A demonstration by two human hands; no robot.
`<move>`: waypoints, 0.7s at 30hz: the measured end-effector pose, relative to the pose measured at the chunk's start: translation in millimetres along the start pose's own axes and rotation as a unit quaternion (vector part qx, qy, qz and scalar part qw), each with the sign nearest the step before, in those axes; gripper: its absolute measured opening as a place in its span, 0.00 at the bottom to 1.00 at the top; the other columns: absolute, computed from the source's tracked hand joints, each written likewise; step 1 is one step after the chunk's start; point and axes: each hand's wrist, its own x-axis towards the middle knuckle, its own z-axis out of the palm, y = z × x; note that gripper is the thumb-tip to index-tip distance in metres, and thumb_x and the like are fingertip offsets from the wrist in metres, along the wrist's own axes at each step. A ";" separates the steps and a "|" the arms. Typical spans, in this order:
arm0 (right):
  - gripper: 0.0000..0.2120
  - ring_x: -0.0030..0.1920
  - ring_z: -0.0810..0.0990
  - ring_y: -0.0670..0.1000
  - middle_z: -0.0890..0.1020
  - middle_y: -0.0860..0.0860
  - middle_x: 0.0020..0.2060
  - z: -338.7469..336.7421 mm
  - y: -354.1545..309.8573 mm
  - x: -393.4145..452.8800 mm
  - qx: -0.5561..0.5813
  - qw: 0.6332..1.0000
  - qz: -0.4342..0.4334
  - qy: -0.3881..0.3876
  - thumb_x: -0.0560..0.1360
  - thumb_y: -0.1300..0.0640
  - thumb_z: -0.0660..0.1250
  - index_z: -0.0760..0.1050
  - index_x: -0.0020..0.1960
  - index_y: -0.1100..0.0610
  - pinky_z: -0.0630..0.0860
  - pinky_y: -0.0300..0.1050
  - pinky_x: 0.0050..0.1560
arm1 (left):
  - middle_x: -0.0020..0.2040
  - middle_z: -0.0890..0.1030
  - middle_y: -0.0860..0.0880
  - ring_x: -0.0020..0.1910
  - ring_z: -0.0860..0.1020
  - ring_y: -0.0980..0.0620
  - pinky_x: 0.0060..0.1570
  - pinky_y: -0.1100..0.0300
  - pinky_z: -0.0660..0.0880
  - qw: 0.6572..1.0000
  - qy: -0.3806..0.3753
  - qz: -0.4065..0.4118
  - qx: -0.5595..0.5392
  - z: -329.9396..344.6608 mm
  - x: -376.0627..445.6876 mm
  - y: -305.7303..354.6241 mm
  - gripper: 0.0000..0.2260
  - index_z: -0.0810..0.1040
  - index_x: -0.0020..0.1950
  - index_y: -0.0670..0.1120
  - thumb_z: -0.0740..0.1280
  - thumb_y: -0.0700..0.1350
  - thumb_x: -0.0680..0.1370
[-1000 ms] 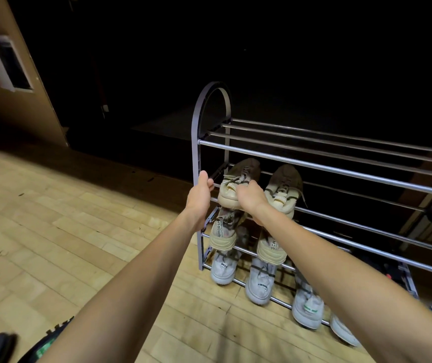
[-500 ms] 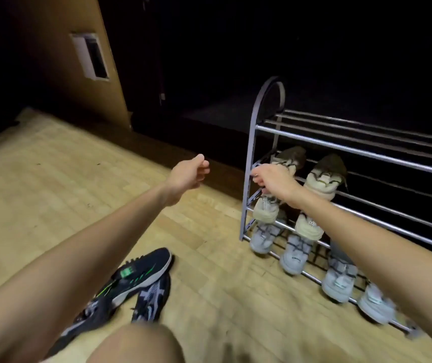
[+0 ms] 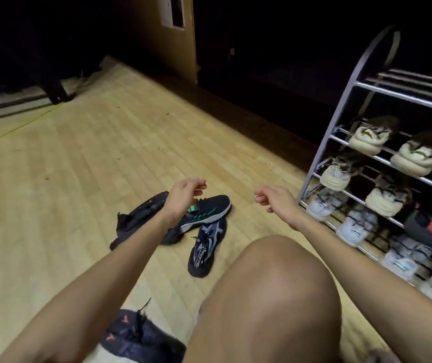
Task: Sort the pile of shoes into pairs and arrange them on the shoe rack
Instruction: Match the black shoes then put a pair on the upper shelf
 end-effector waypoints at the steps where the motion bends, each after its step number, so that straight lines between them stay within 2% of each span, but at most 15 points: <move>1: 0.13 0.45 0.78 0.49 0.85 0.51 0.45 7.5 5.3 0.6 -0.009 1.000 0.005 -0.010 0.80 0.52 0.59 0.82 0.48 0.51 0.72 0.45 0.44 | 0.54 0.83 0.50 0.50 0.79 0.54 0.48 0.62 0.74 1.000 0.010 -0.010 -0.004 -7.1 -2.8 -11.1 0.13 0.80 0.52 0.49 0.57 0.49 0.83; 4: 0.13 0.43 0.77 0.49 0.85 0.50 0.42 27.8 21.3 3.6 -0.025 0.999 0.025 -0.039 0.78 0.51 0.60 0.82 0.44 0.51 0.71 0.44 0.44 | 0.48 0.83 0.50 0.44 0.79 0.56 0.40 0.68 0.73 0.999 0.043 -0.031 -0.007 -25.4 -7.4 -46.1 0.13 0.82 0.52 0.45 0.59 0.46 0.82; 8: 0.12 0.42 0.77 0.47 0.84 0.49 0.40 56.7 43.5 6.7 -0.038 0.995 0.047 -0.079 0.78 0.51 0.61 0.82 0.42 0.51 0.70 0.41 0.43 | 0.43 0.83 0.53 0.35 0.77 0.65 0.36 0.74 0.71 0.997 0.060 -0.048 0.006 -41.1 -9.2 -84.6 0.12 0.82 0.50 0.44 0.60 0.44 0.81; 13: 0.12 0.40 0.76 0.47 0.83 0.49 0.41 94.1 75.0 9.2 -0.071 0.989 0.064 -0.116 0.79 0.51 0.62 0.82 0.45 0.51 0.68 0.42 0.42 | 0.43 0.82 0.52 0.42 0.77 0.55 0.44 0.64 0.71 0.994 0.054 -0.089 0.016 -59.5 -11.9 -135.8 0.11 0.83 0.51 0.43 0.62 0.46 0.81; 18: 0.12 0.42 0.76 0.47 0.83 0.47 0.42 118.4 93.4 5.0 -0.104 0.981 0.070 -0.151 0.79 0.49 0.61 0.82 0.47 0.50 0.70 0.45 0.47 | 0.49 0.84 0.53 0.46 0.79 0.54 0.47 0.57 0.73 0.989 0.057 -0.132 0.044 -77.2 -25.6 -170.5 0.12 0.83 0.51 0.49 0.60 0.50 0.81; 21: 0.14 0.44 0.78 0.49 0.83 0.47 0.43 132.5 97.2 1.1 -0.125 0.975 0.059 -0.174 0.79 0.47 0.60 0.82 0.51 0.52 0.71 0.45 0.46 | 0.50 0.84 0.52 0.46 0.79 0.54 0.48 0.57 0.73 0.987 0.057 -0.139 0.050 -80.9 -35.2 -183.7 0.12 0.82 0.51 0.49 0.59 0.49 0.81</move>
